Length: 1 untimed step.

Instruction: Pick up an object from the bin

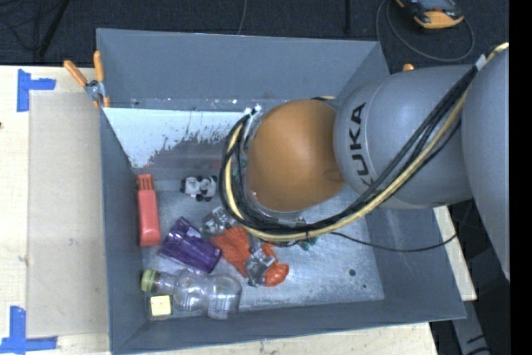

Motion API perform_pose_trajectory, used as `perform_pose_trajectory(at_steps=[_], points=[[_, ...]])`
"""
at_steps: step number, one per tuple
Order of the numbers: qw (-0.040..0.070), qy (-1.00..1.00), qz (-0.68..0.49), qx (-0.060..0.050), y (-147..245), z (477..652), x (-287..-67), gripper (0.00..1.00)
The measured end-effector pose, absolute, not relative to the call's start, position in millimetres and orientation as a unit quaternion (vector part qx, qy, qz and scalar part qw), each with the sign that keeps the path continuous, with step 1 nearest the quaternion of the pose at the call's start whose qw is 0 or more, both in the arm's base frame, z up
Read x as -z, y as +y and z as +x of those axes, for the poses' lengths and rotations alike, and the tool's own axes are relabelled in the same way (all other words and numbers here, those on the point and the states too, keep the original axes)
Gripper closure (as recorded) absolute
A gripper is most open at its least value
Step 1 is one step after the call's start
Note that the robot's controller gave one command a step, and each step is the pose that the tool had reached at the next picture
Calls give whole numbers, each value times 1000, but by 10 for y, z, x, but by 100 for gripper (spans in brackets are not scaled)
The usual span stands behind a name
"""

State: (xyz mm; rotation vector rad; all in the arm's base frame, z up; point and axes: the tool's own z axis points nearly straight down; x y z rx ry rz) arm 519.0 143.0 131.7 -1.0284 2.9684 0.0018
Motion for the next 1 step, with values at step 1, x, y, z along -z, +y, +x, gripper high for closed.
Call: perform_pose_trajectory(at_steps=[1], points=[[0, 945, -327, -1, 1426, 5188, -1315, 0]])
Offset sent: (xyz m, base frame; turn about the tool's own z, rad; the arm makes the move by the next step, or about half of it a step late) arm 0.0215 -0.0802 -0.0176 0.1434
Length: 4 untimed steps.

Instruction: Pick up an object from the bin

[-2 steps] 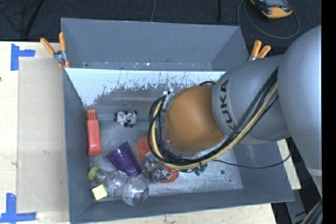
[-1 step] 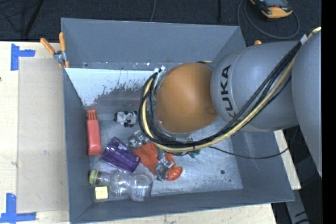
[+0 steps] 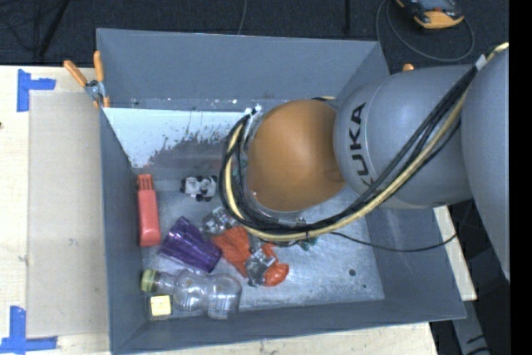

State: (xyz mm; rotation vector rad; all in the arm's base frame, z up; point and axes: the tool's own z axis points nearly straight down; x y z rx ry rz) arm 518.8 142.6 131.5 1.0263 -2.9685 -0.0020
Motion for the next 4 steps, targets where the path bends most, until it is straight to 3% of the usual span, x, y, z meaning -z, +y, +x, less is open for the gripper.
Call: perform_pose_trajectory(at_steps=[1, 2, 3, 4], points=[[0, -954, 301, 2, 1127, 5272, -1243, 0], [-4, -981, 195, 0, 1102, 5372, -753, 100], [-4, -981, 195, 0, 1101, 5372, -753, 100], [-4, -978, 210, 0, 947, 5095, -2527, 100]])
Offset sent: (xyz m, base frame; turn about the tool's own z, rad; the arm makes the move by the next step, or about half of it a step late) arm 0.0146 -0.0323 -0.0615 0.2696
